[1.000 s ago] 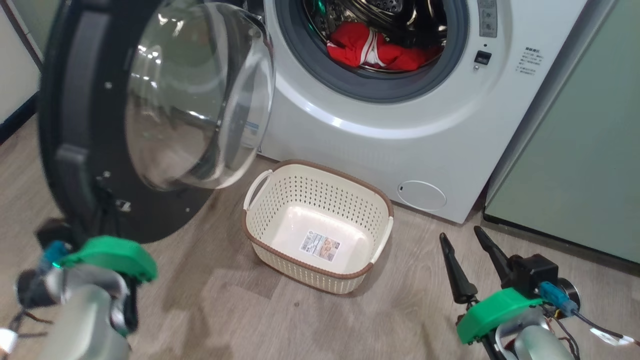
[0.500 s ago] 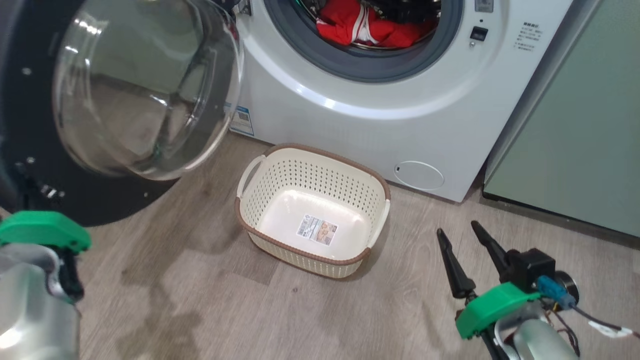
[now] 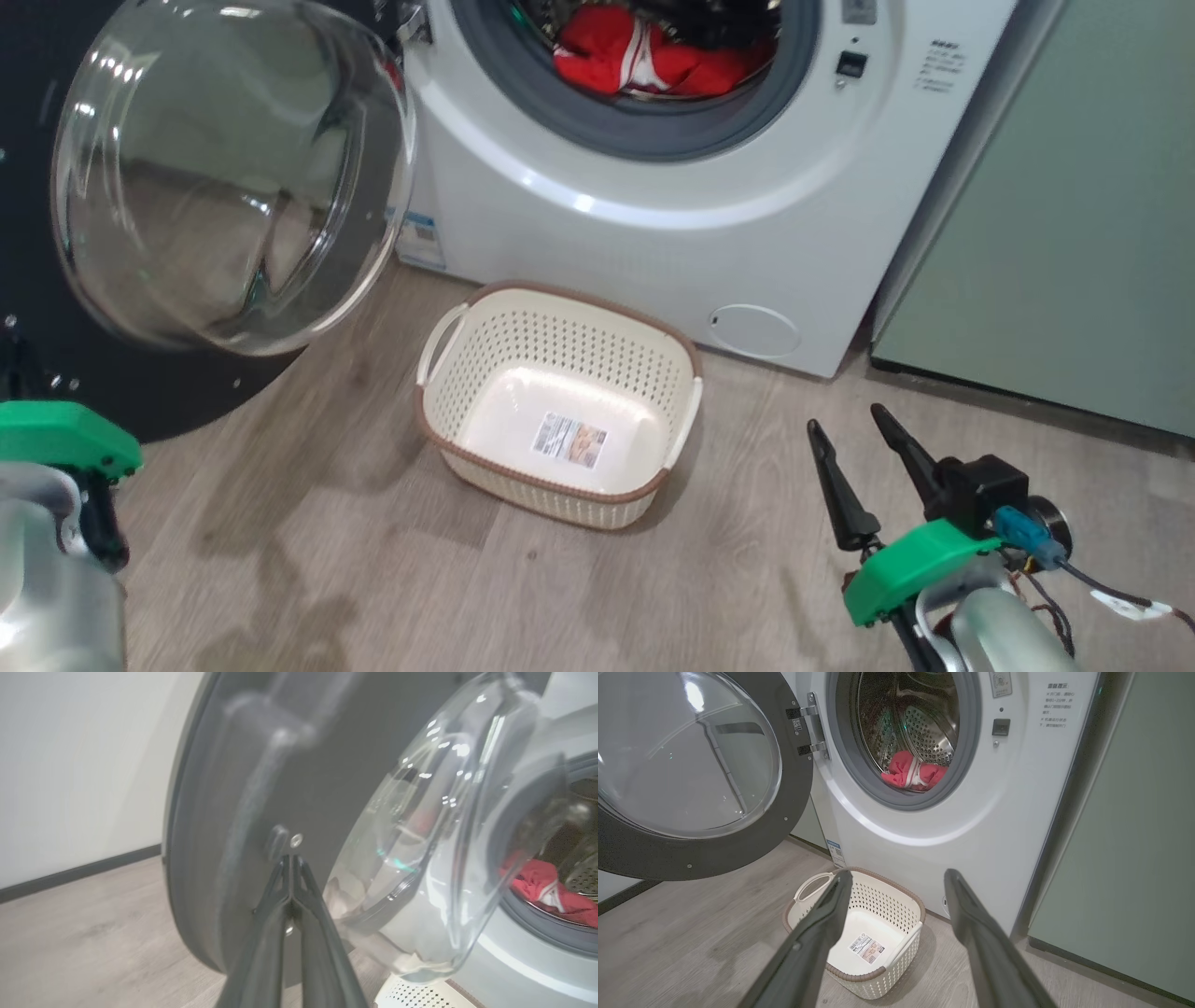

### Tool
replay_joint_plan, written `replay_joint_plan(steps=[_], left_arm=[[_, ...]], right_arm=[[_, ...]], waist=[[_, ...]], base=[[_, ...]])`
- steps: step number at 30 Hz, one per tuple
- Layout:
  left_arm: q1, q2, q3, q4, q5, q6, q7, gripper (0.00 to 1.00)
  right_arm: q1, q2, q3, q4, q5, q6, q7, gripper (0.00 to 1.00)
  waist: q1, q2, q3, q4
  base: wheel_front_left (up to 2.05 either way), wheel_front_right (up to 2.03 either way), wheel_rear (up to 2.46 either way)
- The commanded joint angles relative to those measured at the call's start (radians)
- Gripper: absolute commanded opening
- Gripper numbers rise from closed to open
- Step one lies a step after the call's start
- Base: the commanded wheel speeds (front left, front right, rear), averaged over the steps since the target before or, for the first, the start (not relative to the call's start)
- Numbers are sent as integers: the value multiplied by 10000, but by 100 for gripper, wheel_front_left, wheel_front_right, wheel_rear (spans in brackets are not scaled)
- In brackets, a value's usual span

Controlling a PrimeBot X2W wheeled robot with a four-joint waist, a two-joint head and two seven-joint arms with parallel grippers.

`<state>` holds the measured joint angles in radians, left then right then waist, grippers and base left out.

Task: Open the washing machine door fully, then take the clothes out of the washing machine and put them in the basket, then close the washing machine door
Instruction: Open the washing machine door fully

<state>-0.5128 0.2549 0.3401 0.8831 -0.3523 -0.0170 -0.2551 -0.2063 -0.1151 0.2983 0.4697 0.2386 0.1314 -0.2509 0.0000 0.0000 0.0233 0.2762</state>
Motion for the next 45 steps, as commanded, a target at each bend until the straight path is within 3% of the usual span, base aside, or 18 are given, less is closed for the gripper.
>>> replay_joint_plan(steps=[1, 8, 13, 14, 15, 17, 18, 30, 45], left_arm=[[-25, 399, 310, -697, 307, -110, -66, 0], [1343, 69, 768, -2104, 803, -444, -66, 0], [2439, -532, 693, -3509, 1197, -799, -66, 3], [2844, -787, 689, -4077, 1263, -888, -66, 40], [3021, -911, 622, -4360, 1339, -929, -66, 53], [3294, -1178, 510, -4809, 1443, -984, -66, 93], [3398, -1281, 444, -4937, 1453, -1013, -66, 100], [3649, -1417, -679, -5244, 1262, -1132, -66, 100], [3790, -1233, -1264, -5371, 1415, -1136, -66, 100]], right_arm=[[-150, 101, 143, -257, 66, -7, -109, 100], [-29, 317, -6, -367, 3, -7, -109, 100], [61, 474, -200, -507, -142, -7, -109, 100], [110, 527, -263, -621, -222, -7, -109, 100], [138, 548, -315, -678, -250, -7, -109, 100], [180, 582, -396, -760, -306, -7, -109, 100], [200, 594, -419, -779, -327, -7, -109, 100], [421, 640, -917, -972, -596, -7, -109, 100], [712, 647, -1369, -1248, -713, -7, -109, 100]], waist=[[0, 0, -232, -180], [0, 0, -581, -817], [0, 0, -817, -1528], [0, 0, -859, -1842], [0, 0, -861, -1995], [0, 0, -835, -2315], [0, 0, -822, -2480], [0, 0, -656, -4007], [0, 0, -623, -4404]], base=[[0, 0, 0], [0, 0, 0], [0, 0, 0], [0, 0, 0], [0, 0, 0], [0, 0, 0], [0, 0, 0], [0, 0, 0], [0, 0, 0]])
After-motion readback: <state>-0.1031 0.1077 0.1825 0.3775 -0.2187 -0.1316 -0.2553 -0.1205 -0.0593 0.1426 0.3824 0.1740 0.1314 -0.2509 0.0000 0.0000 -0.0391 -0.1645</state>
